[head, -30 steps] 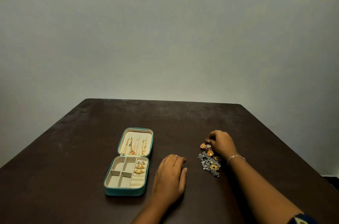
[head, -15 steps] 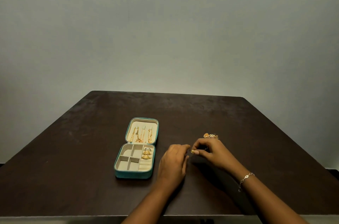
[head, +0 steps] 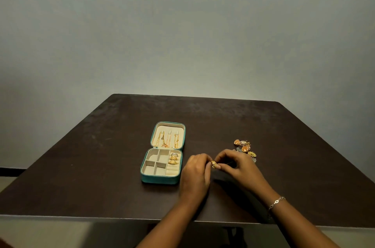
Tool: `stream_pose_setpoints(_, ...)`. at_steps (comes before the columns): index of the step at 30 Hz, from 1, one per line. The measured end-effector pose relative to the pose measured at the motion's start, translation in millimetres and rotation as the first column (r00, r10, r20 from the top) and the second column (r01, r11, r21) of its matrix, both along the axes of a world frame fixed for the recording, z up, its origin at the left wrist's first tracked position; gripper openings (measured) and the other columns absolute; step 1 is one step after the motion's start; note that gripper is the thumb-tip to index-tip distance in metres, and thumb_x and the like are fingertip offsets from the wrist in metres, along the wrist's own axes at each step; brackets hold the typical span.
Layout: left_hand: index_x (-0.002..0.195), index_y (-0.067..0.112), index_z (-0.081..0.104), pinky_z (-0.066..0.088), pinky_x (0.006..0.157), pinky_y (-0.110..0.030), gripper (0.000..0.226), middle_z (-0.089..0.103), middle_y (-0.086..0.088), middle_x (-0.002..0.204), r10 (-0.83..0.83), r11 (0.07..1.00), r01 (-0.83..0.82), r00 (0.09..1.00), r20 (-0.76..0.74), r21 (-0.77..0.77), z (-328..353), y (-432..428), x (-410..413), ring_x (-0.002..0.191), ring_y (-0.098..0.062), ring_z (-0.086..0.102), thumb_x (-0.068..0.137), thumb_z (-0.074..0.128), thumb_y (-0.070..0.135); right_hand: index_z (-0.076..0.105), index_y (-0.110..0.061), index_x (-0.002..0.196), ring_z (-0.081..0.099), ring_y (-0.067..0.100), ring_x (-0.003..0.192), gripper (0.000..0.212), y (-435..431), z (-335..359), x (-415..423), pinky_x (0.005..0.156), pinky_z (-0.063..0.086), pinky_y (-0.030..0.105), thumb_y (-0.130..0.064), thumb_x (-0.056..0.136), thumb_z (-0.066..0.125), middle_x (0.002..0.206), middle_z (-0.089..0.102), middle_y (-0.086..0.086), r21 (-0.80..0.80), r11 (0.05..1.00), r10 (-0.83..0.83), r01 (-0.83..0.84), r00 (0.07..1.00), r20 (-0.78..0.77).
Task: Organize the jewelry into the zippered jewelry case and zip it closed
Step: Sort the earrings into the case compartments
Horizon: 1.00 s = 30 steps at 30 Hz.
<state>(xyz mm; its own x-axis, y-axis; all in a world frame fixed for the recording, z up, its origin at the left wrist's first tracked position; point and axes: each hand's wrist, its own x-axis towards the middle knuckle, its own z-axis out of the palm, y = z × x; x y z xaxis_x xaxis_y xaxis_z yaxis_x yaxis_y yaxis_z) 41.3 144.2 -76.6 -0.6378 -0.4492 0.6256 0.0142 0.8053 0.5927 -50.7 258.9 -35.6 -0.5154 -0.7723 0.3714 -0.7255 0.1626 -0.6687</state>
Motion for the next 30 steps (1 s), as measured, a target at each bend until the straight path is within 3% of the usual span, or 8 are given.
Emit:
stream_pose_setpoints(5, 0.084, 0.013, 0.06, 0.043, 0.063, -0.025, 0.007, 0.061, -0.001, 0.08, 0.027, 0.992, -0.025, 1.0, -0.012, 0.125, 4.6, 1.6, 6.8, 0.075, -0.012, 0.053, 0.088, 0.055, 0.014, 0.068, -0.021, 0.081, 0.062, 0.004, 0.078, 0.005, -4.2, -1.9, 5.8, 0.068, 0.051, 0.024, -0.015, 0.081, 0.068, 0.077, 0.068, -0.007, -0.07, 0.997, -0.045, 0.041, 0.997, -0.065)
stream_pose_setpoints(8, 0.084, 0.012, 0.06, 0.042, 0.062, -0.019, 0.006, 0.061, 0.0, 0.08, 0.04, 0.984, -0.036, 0.999, -0.016, 0.175, 10.4, 2.5, 12.1, 0.075, -0.011, 0.055, 0.088, 0.057, 0.011, 0.07, -0.02, 0.084, 0.062, 0.003, 0.08, 0.009, -6.9, -0.5, 11.3, 0.065, 0.05, 0.022, -0.023, 0.08, 0.062, 0.079, 0.067, -0.011, -0.123, 0.991, -0.066, 0.052, 0.991, -0.113)
stream_pose_setpoints(12, 0.085, 0.01, 0.061, 0.05, 0.066, -0.031, 0.005, 0.063, -0.002, 0.081, 0.057, 0.976, -0.048, 0.998, -0.037, 0.211, 18.2, 1.4, 16.9, 0.076, -0.013, 0.058, 0.088, 0.058, 0.012, 0.07, -0.02, 0.087, 0.061, 0.0, 0.079, 0.012, -12.9, 2.8, 19.5, 0.063, 0.049, 0.018, -0.024, 0.079, 0.062, 0.081, 0.066, -0.012, -0.167, 0.986, -0.045, 0.016, 0.984, -0.174)
stream_pose_setpoints(17, 0.082, 0.008, 0.062, 0.049, 0.064, -0.033, 0.004, 0.065, -0.003, 0.077, 0.082, 0.974, -0.06, 0.992, -0.095, 0.216, 26.8, -4.4, 24.4, 0.073, -0.015, 0.059, 0.086, 0.061, 0.008, 0.07, -0.018, 0.089, 0.059, 0.002, 0.077, 0.016, -21.7, 8.5, 24.5, 0.061, 0.047, 0.015, -0.027, 0.081, 0.06, 0.082, 0.066, -0.009, -0.21, 0.978, -0.067, 0.018, 0.971, -0.229)
stream_pose_setpoints(24, 0.084, 0.009, 0.063, 0.045, 0.064, -0.02, 0.003, 0.065, -0.003, 0.08, 0.105, 0.975, -0.082, 0.989, -0.103, 0.208, 31.8, -16.5, 35.8, 0.074, -0.012, 0.058, 0.086, 0.061, 0.008, 0.07, -0.016, 0.092, 0.058, 0.004, 0.072, 0.029, -34.7, 12.2, 34.2, 0.06, 0.047, 0.015, -0.035, 0.083, 0.05, 0.083, 0.064, -0.006, -0.193, 0.981, -0.065, -0.002, 0.938, -0.34)
stream_pose_setpoints(28, 0.089, 0.009, 0.066, 0.038, 0.077, -0.004, 0.012, 0.066, -0.005, 0.09, 0.154, 0.985, -0.14, 0.977, -0.149, 0.097, 30.7, -32.8, 46.9, 0.089, -0.002, 0.052, 0.086, 0.055, 0.012, 0.071, -0.016, 0.09, 0.058, 0.005, 0.073, 0.029, -47.8, 12.1, 38.7, 0.062, 0.047, 0.019, -0.035, 0.082, 0.051, 0.082, 0.066, -0.004, -0.211, 0.978, -0.076, 0.003, 0.937, -0.342)
stream_pose_setpoints(30, 0.091, 0.007, 0.068, 0.04, 0.086, -0.014, 0.017, 0.065, -0.012, 0.101, 0.214, 0.976, -0.202, 0.96, -0.178, 0.087, 25.2, -45.3, 52.2, 0.104, -0.012, 0.055, 0.084, 0.053, 0.011, 0.071, -0.016, 0.089, 0.059, 0.007, 0.074, 0.029, -54.1, 9.9, 41.0, 0.062, 0.047, 0.02, -0.035, 0.081, 0.051, 0.081, 0.066, -0.005, -0.198, 0.98, -0.069, -0.003, 0.933, -0.354)
